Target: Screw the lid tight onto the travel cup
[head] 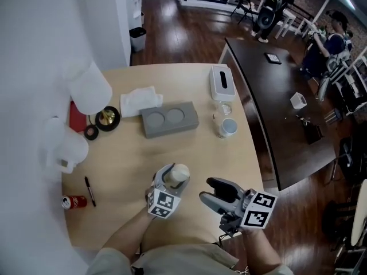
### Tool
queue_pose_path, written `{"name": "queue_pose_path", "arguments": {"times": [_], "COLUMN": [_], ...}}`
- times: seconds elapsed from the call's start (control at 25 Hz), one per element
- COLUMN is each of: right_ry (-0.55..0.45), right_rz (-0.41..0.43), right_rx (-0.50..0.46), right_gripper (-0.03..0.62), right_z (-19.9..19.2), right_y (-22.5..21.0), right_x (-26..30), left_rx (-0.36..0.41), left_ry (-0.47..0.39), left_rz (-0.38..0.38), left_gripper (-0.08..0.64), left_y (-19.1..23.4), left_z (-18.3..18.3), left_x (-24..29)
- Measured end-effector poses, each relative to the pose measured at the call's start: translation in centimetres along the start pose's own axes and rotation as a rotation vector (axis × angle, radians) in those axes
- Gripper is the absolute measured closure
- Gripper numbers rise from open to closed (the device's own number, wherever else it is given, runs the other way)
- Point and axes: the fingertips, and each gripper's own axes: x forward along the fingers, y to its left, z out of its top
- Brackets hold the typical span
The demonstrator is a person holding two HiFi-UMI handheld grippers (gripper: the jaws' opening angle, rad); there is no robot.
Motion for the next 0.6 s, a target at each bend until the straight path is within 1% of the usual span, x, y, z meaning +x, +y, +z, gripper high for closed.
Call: {"name": "queue_pose_path", "arguments": {"times": [0.12, 0.36, 0.52, 0.6], "right_ry": [0.002, -0.009, -0.017, -0.022], "right_rz": [0.005, 0.025, 0.016, 0.006], "right_rx": [0.0, 0.006, -0.013, -0.015], "right_gripper": [0.334, 0.334, 0.334, 0.334], "right_z": [0.0, 0.4, 0.9, 1.2], "right_y": [0.1, 0.4, 0.5, 0.6], "right_x": [0.2, 0.8, 1.0, 0.9], "left_rx": [-0.014, -0.037, -0.03, -0.026], "left_ry": [-0.015, -0.033, -0.022, -0.014], "left_rz": [0.018, 0.021, 0.02, 0.006], "left_gripper": [0.244, 0.242, 0.237, 0.226], "left_y": [0.3, 0.6, 0.9, 0.8], "left_z": [-0.3, -0.6, -0.7, -0.5], "left_x": [-0.1, -0.3, 0.0, 0.0]}}
